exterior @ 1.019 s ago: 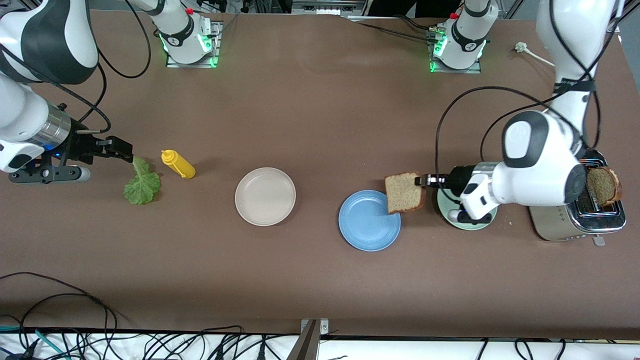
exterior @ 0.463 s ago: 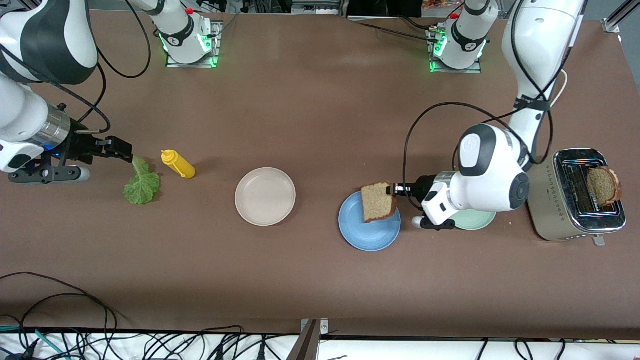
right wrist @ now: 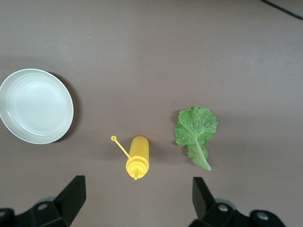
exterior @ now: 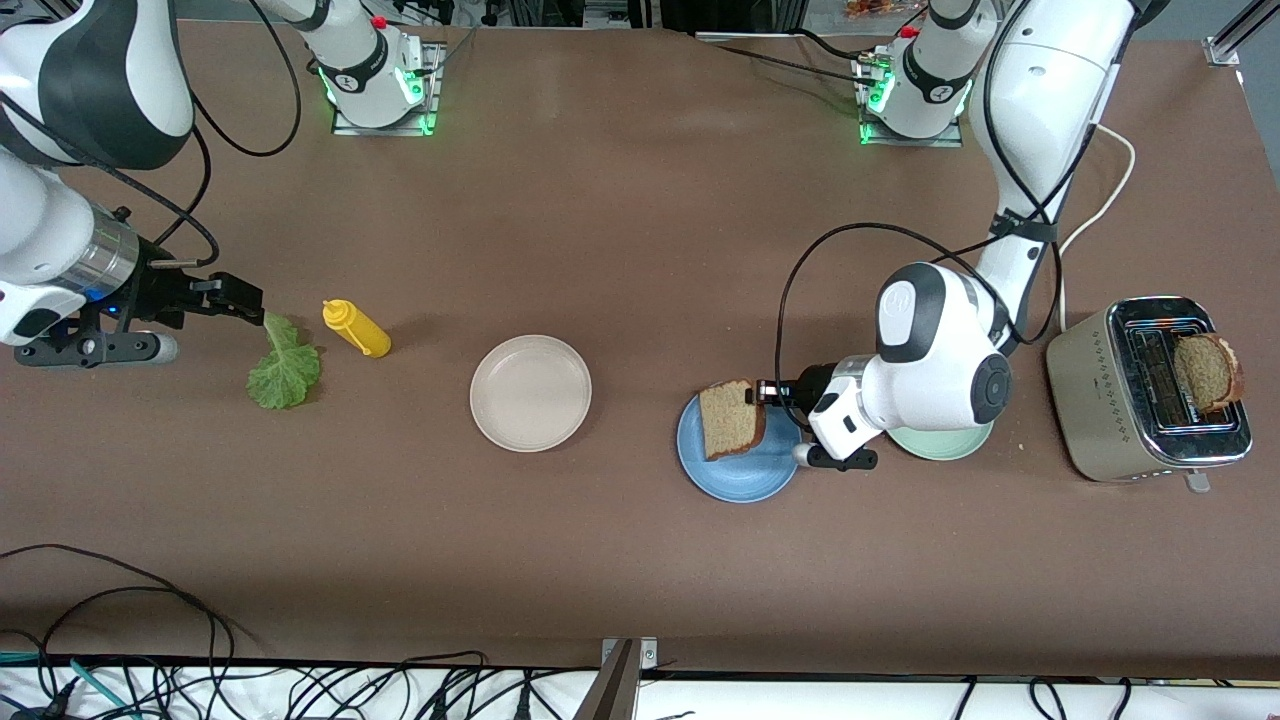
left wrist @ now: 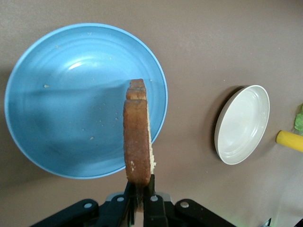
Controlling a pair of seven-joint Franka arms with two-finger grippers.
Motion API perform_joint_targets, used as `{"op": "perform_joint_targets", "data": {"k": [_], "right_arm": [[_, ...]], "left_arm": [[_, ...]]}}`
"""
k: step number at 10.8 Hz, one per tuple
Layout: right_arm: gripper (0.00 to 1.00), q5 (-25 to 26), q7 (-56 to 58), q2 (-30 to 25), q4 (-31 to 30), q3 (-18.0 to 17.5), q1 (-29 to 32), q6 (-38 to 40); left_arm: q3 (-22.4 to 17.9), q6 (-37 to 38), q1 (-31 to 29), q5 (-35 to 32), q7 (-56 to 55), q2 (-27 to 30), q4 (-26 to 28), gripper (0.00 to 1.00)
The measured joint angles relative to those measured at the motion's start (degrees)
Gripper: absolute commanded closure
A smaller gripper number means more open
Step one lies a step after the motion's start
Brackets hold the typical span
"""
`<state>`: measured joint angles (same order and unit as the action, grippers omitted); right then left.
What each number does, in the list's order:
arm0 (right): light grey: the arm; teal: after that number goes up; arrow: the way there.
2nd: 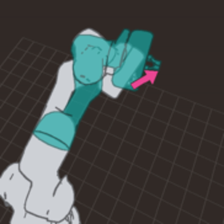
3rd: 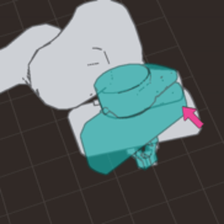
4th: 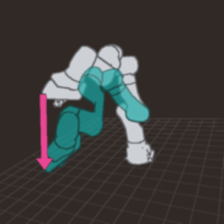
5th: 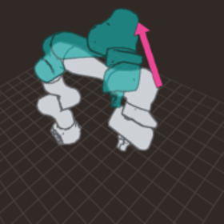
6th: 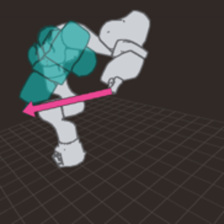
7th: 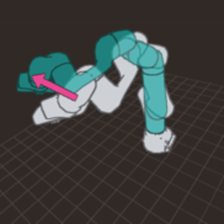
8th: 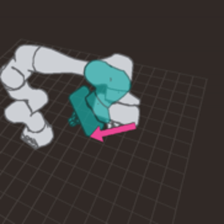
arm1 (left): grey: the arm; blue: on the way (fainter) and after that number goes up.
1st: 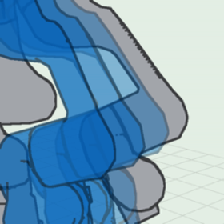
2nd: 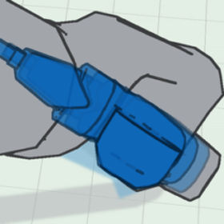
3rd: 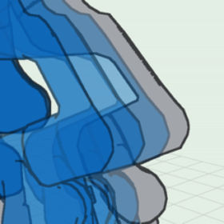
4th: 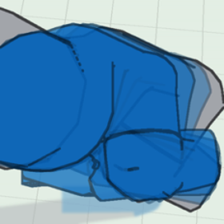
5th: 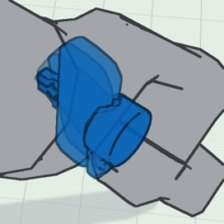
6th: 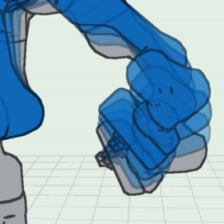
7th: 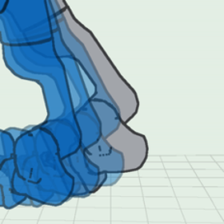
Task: Make sandwich in blue plate with both arms
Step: 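Carry the bread slice with the left gripper over the blue plate, then lower the bread onto the blue plate and open the left gripper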
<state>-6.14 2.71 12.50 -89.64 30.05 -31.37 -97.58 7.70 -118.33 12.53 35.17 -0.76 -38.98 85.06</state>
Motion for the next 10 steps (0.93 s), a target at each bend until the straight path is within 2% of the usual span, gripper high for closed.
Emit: {"op": "perform_joint_targets", "data": {"k": [6, 9, 10], "right_arm": [[0.0, 0.0, 0.2, 0.01, 0.0, 0.0, 0.08, 0.0], [0.0, 0.0, 0.22, 0.01, 0.0, 0.0, 0.09, 0.0], [0.0, 0.0, 0.23, 0.01, 0.0, 0.0, 0.09, 0.0]], "left_arm": [[-0.11, -2.22, 0.47, 0.0, 1.13, -1.87, -0.39, 1.0], [-0.63, -2.47, 0.46, 0.0, 2.26, -2.67, -0.47, 0.79], [-0.95, -2.5, 0.43, 0.0, 2.3, -2.96, -0.5, 0.6]]}}
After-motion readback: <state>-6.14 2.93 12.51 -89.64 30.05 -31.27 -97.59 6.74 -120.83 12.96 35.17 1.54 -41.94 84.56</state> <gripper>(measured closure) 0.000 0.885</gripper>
